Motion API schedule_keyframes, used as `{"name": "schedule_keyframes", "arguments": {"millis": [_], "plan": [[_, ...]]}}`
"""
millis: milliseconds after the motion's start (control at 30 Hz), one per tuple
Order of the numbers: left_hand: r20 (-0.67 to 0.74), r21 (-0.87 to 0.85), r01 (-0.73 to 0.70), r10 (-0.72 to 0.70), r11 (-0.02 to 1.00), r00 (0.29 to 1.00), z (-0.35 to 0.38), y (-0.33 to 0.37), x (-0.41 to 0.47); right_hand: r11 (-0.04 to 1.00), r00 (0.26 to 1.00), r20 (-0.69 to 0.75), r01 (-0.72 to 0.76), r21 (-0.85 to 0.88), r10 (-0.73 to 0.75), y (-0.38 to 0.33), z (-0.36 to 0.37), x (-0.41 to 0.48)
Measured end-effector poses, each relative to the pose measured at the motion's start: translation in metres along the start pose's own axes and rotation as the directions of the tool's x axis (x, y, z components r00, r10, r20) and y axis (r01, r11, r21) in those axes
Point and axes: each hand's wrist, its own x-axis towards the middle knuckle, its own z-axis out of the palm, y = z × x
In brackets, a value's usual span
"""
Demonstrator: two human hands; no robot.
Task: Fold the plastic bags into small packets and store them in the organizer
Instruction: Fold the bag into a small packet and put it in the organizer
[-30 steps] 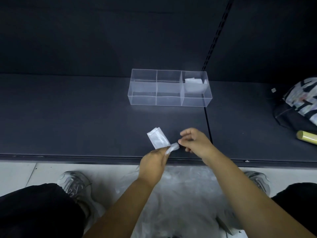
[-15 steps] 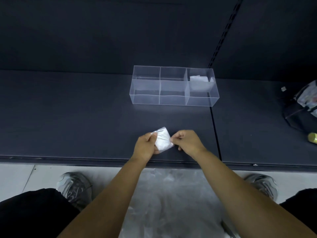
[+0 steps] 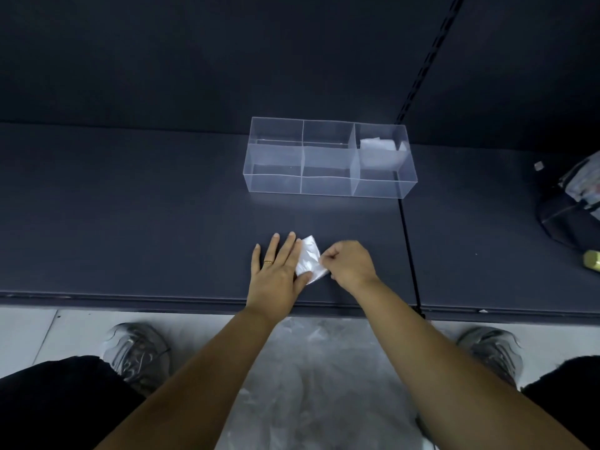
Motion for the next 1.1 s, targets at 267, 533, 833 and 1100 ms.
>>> {"name": "schedule_keyframes", "arguments": {"millis": [267,533,833,1100], "plan": [[0.086,0.034,0.063,-0.066,0.997,0.994,-0.004,0.004,-0.001,0.945,0.909,-0.339,0.144,-0.294,-0.243,0.029,0.034,-0.023],[0.091,0.026,0.154,-0.155,0.988,0.984,-0.006,0.015,-0.005,0.982,0.917,-0.378,0.063,-0.18,-0.128,0.023,0.037,-0.021],[0.119,-0.541,0.348,-0.34,0.765,0.933,-0.025,0.022,-0.012,0.93,0.988,-0.091,0.146,0.338,-0.122,0.006,0.002,-0.027],[0.493,-0.839,0.414,0.17,0.354,0.854,-0.096,0.019,0.019,0.864,0.887,0.202,0.314,0.394,-0.415,-0.001,-0.068,-0.034]]}}
